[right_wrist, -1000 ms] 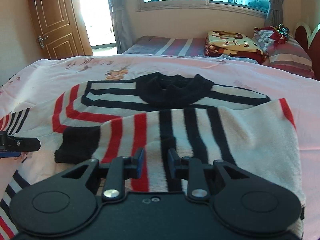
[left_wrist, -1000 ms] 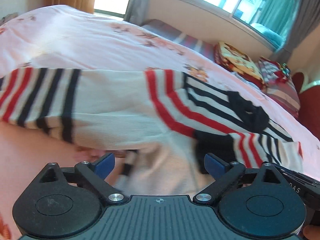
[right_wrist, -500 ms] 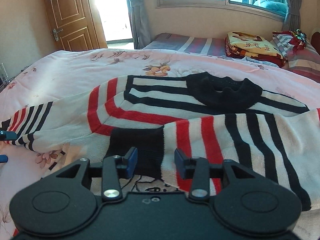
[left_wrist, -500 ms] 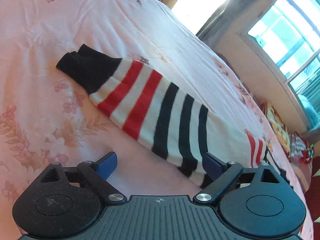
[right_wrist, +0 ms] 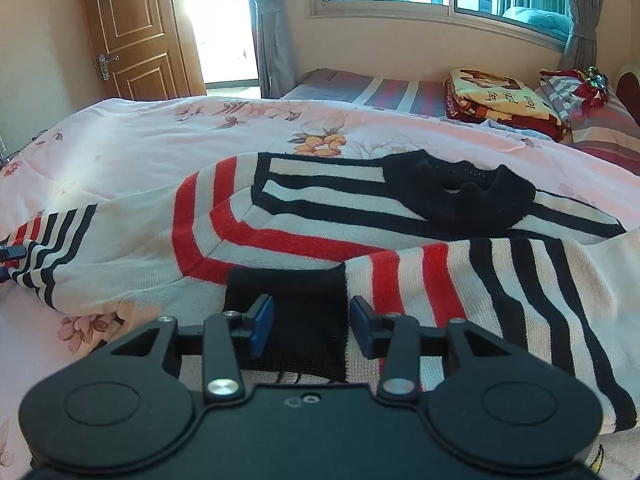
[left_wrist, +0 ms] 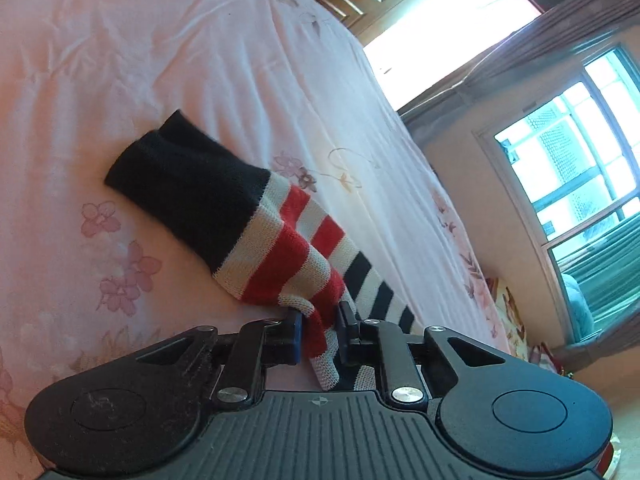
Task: Fold small clothes
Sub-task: 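Fold the held sleeve across the sweater body with the left tool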
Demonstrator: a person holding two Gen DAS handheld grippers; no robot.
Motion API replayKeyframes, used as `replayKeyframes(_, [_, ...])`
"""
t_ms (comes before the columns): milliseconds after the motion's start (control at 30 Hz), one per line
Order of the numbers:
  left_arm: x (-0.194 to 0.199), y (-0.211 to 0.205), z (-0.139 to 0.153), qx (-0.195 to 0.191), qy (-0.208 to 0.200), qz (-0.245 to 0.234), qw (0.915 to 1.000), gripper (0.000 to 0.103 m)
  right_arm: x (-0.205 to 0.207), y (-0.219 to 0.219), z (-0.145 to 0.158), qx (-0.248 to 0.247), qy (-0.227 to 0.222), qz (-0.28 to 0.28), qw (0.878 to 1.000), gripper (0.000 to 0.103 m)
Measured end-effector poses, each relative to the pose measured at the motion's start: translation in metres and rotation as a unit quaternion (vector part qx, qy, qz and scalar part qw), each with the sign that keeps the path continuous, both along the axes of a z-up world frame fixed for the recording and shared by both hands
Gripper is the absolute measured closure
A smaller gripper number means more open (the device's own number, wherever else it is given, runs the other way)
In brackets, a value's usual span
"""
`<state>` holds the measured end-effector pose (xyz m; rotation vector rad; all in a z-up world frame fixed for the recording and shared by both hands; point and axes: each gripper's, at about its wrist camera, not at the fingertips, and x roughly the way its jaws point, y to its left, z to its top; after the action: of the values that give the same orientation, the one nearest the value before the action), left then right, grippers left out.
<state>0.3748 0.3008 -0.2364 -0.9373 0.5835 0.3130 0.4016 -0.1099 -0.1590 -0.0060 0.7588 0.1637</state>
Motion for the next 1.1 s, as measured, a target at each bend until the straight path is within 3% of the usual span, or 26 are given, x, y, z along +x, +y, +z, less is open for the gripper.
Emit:
replayKeyframes(100, [0.006,-0.011,0.017,0.018,-0.028,-0.016,0.9993,0.089,-0.002,0.003,0.002,-0.028,-0.015,-0.002,0.999,0.061])
replayKeyframes(167, [0.012,-0.029,0.037,0.06,-0.05,-0.049,0.9958,0.089,0.003,0.005,-0.014,-0.046,0.015,0.008,0.999,0.059])
replayKeyframes(233, [0.023,-0.057,0.057,0.099,-0.074,-0.096,0.9877,0.089,0.002,0.004,-0.016,-0.045,0.004,0.014,0.999,0.059])
replayKeyframes(300, [0.033,-0.093,0.077,0.132,-0.101,-0.152,0.9743,0.089,0.003,-0.003,-0.011,-0.021,0.01,0.005,1.0,0.062])
replayKeyframes(400, [0.047,-0.164,0.099,0.152,-0.132,-0.256,0.9454,0.089,-0.003,-0.021,-0.001,0.019,0.004,-0.018,1.0,0.062])
replayKeyframes(467, [0.054,-0.219,0.102,0.163,-0.136,-0.337,0.9172,0.089,-0.011,-0.037,0.007,0.031,-0.005,-0.036,0.999,0.062])
replayKeyframes(533, [0.057,-0.271,0.095,0.18,-0.121,-0.407,0.8875,0.089,-0.021,-0.059,0.014,0.035,-0.012,-0.057,0.998,0.061])
replayKeyframes(600, [0.061,-0.314,0.083,0.196,-0.083,-0.456,0.8644,0.089,-0.029,-0.083,0.017,0.036,-0.013,-0.082,0.996,0.061])
replayKeyframes(667, [0.062,-0.342,0.072,0.211,-0.047,-0.489,0.8451,0.088,-0.038,-0.107,0.017,0.041,-0.006,-0.106,0.994,0.061])
replayKeyframes(733, [0.047,-0.36,0.074,0.241,-0.041,-0.496,0.8334,0.087,-0.046,-0.13,0.016,0.055,0.001,-0.126,0.991,0.06])
replayKeyframes(767, [0.04,-0.363,0.078,0.247,-0.045,-0.495,0.8317,0.081,-0.05,-0.139,0.015,0.064,0.003,-0.134,0.989,0.06])
replayKeyframes(800, [0.032,-0.362,0.085,0.243,-0.051,-0.495,0.833,0.057,-0.053,-0.147,0.015,0.072,0.005,-0.142,0.987,0.059])
replayKeyframes(833, [0.025,-0.358,0.093,0.236,-0.064,-0.491,0.8359,0.026,-0.054,-0.152,0.015,0.082,0.006,-0.146,0.986,0.059])
replayKeyframes(867, [0.016,-0.353,0.102,0.24,-0.081,-0.479,0.8404,0.018,-0.056,-0.157,0.015,0.094,0.008,-0.148,0.984,0.058])
replayKeyframes(900, [0.006,-0.347,0.109,0.251,-0.102,-0.463,0.8437,0.013,-0.056,-0.16,0.016,0.109,0.008,-0.149,0.983,0.057])
replayKeyframes(933, [-0.004,-0.341,0.113,0.264,-0.115,-0.459,0.8403,0.013,-0.055,-0.162,0.017,0.122,0.007,-0.148,0.981,0.056])
replayKeyframes(967, [-0.005,-0.338,0.115,0.273,-0.113,-0.46,0.8374,0.013,-0.055,-0.16,0.018,0.128,0.006,-0.145,0.981,0.056])
replayKeyframes(1000, [-0.004,-0.331,0.117,0.275,-0.104,-0.455,0.8407,0.013,-0.053,-0.158,0.019,0.131,0.004,-0.142,0.981,0.056])
replayKeyframes(1100, [0.005,-0.3,0.11,0.27,-0.07,-0.407,0.8699,0.013,-0.044,-0.144,0.023,0.136,0.002,-0.123,0.983,0.055])
